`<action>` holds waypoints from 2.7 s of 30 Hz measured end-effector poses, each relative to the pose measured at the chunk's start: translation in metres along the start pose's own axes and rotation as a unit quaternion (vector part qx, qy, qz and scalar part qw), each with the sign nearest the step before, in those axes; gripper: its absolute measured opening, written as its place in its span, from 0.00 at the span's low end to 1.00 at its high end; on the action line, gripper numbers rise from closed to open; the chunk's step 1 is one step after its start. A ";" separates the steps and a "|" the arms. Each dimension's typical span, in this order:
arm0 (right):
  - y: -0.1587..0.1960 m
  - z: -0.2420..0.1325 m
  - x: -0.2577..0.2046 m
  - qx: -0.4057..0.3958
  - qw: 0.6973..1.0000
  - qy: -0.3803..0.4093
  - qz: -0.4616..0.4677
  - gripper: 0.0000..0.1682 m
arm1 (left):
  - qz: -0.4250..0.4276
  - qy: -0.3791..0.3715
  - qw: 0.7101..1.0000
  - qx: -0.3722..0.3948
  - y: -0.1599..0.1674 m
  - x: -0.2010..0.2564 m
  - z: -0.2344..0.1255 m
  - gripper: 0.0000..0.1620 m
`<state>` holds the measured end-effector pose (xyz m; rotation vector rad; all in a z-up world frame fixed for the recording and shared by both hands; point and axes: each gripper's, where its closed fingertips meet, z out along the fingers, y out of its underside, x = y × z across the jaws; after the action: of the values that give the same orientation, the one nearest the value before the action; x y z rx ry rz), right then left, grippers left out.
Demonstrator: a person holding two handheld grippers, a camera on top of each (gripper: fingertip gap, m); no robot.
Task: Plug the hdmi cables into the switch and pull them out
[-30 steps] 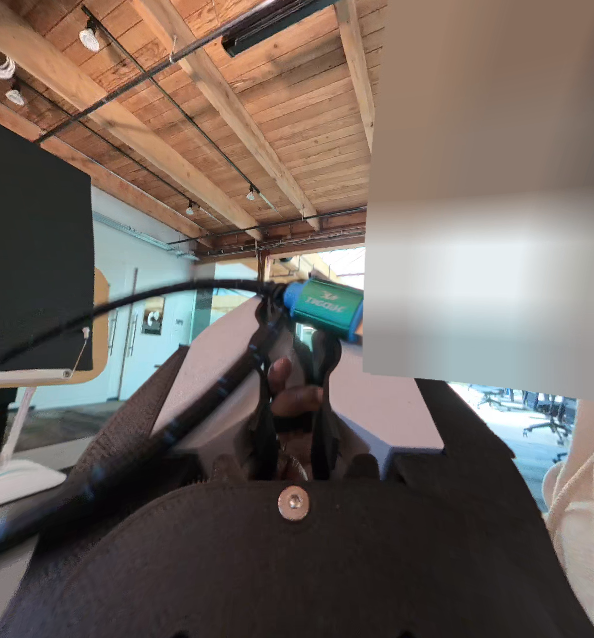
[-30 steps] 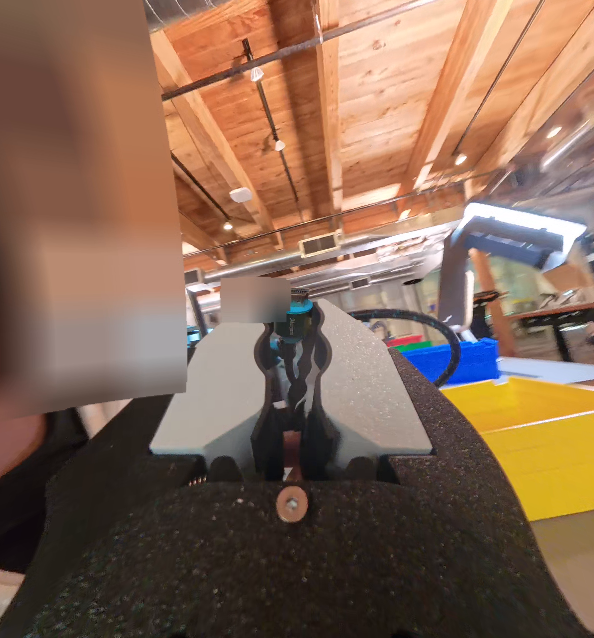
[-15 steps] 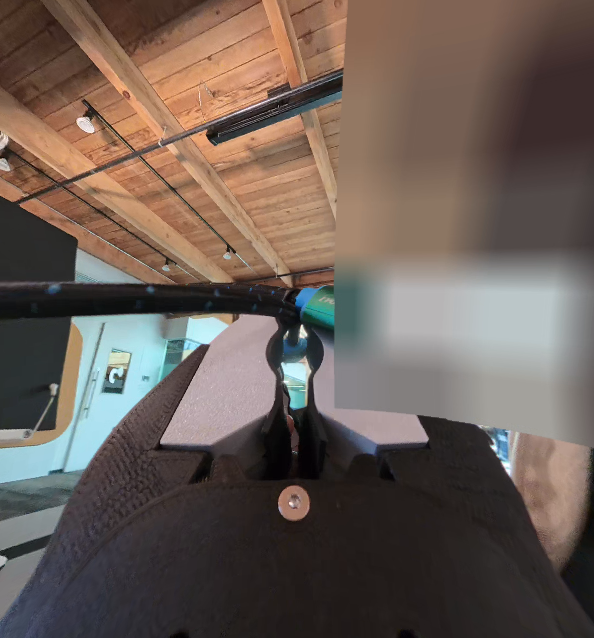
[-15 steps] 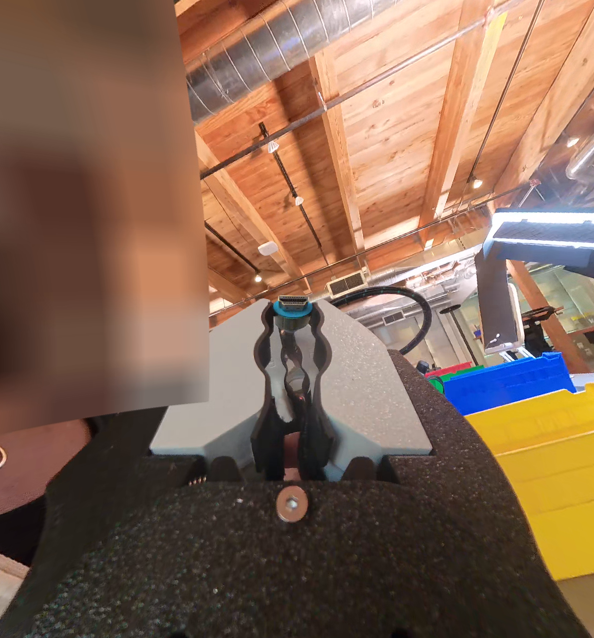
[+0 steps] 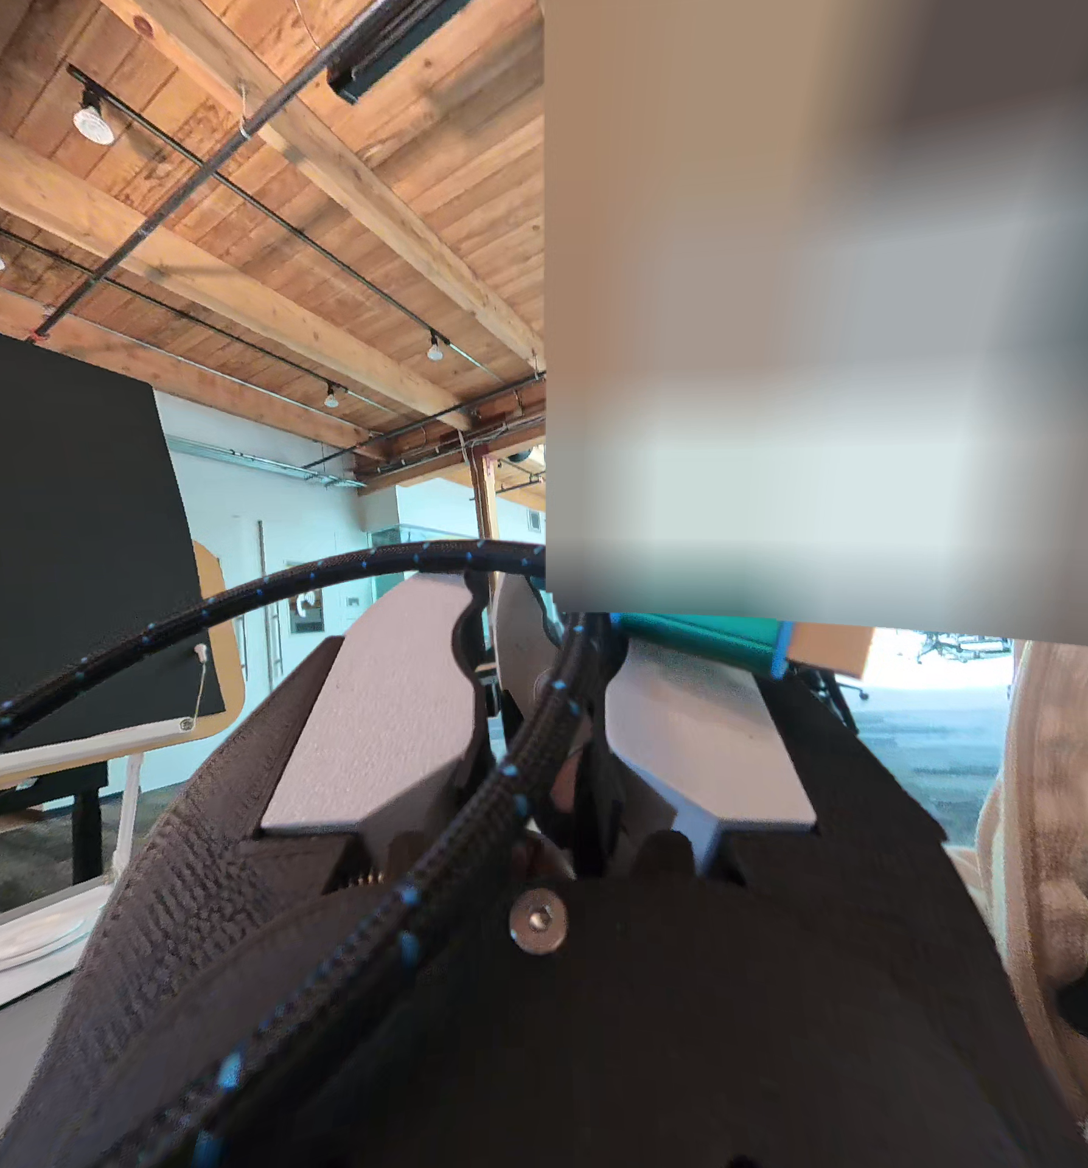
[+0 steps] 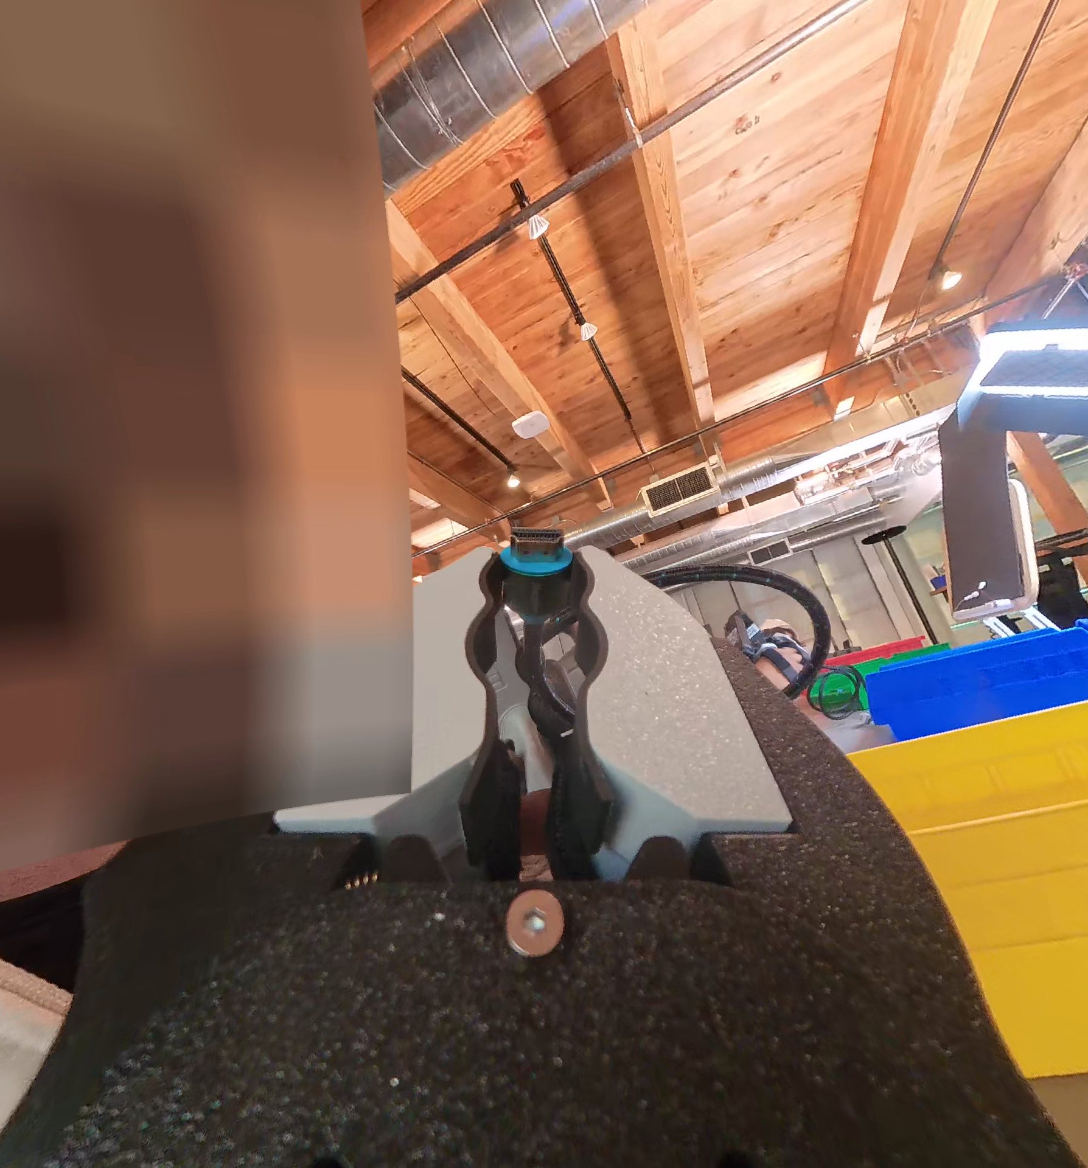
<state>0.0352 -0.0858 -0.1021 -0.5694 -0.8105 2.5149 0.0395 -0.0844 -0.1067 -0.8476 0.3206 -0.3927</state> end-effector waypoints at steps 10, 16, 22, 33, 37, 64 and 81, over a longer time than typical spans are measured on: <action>0.000 -0.007 -0.003 -0.002 0.999 -0.008 -0.043 0.12 | -0.048 0.037 0.997 -0.043 0.010 0.011 0.003 0.16; 0.000 -0.009 -0.008 -0.016 0.997 -0.020 -0.071 0.12 | -0.055 0.043 0.996 -0.063 0.012 0.014 0.003 0.13; 0.000 -0.012 -0.012 -0.023 0.996 -0.034 -0.084 0.12 | -0.062 0.050 0.993 -0.085 0.018 0.019 0.002 0.13; -0.014 -0.068 0.021 -0.296 0.913 0.194 -0.202 0.31 | 0.042 -0.007 0.983 -0.181 0.033 -0.007 -0.027 0.13; -0.041 -0.167 0.068 -0.522 0.733 0.349 -0.262 0.52 | 0.046 -0.028 0.975 -0.214 0.049 -0.018 -0.038 0.13; 0.018 -0.229 0.115 -0.639 0.726 0.120 -0.225 0.23 | -0.034 -0.001 0.918 -0.396 0.137 -0.029 -0.052 0.12; 0.017 -0.192 0.081 -0.579 0.764 0.039 -0.282 0.22 | -0.026 0.022 0.929 -0.368 0.138 -0.022 -0.041 0.13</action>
<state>0.0600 0.0280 -0.2753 -0.6216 -2.1053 1.2004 0.0312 -0.0189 -0.2361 -1.5888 0.5008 -0.3397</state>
